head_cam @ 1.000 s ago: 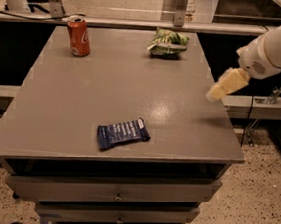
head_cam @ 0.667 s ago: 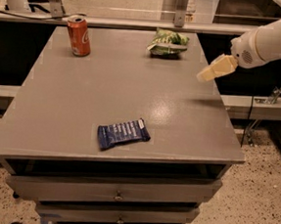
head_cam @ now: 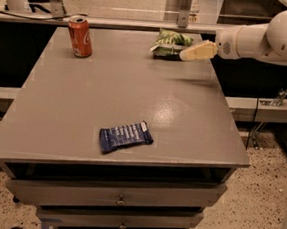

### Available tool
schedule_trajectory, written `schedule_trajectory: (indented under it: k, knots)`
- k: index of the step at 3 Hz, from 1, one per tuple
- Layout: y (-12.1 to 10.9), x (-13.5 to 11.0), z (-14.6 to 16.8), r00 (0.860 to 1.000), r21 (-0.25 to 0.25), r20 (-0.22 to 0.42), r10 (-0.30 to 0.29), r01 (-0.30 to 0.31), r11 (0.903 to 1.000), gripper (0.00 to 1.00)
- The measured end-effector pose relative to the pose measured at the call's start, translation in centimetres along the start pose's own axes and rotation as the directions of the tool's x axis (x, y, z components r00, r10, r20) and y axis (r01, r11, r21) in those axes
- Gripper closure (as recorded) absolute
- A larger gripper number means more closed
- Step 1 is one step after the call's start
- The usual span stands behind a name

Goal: Move green jalapeno chip bag near rxbar blueberry

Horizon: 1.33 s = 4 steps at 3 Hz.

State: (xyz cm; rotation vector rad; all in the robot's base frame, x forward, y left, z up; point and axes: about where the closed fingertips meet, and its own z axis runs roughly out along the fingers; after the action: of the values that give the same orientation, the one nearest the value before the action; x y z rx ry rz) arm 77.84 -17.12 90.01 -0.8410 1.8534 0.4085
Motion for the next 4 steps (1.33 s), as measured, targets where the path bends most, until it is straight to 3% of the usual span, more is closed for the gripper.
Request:
schedule_trajectory:
  k: [1,2,3,4]
  knots:
    - [0.8,-1.4,4.9,0.996,-0.054,0.086,0.034,-0.029,0.9981,0.00]
    - [1.8,-1.9,8.4,0.992,-0.101,0.125,0.012,0.001,0.9949,0.00]
    - [2.4,-1.6,10.5,0.991,-0.122,0.130,-0.013,0.029,0.9921,0.16]
    - [2.1,-1.4,10.7,0.991,-0.122,0.128,-0.045,0.060,0.9906,0.39]
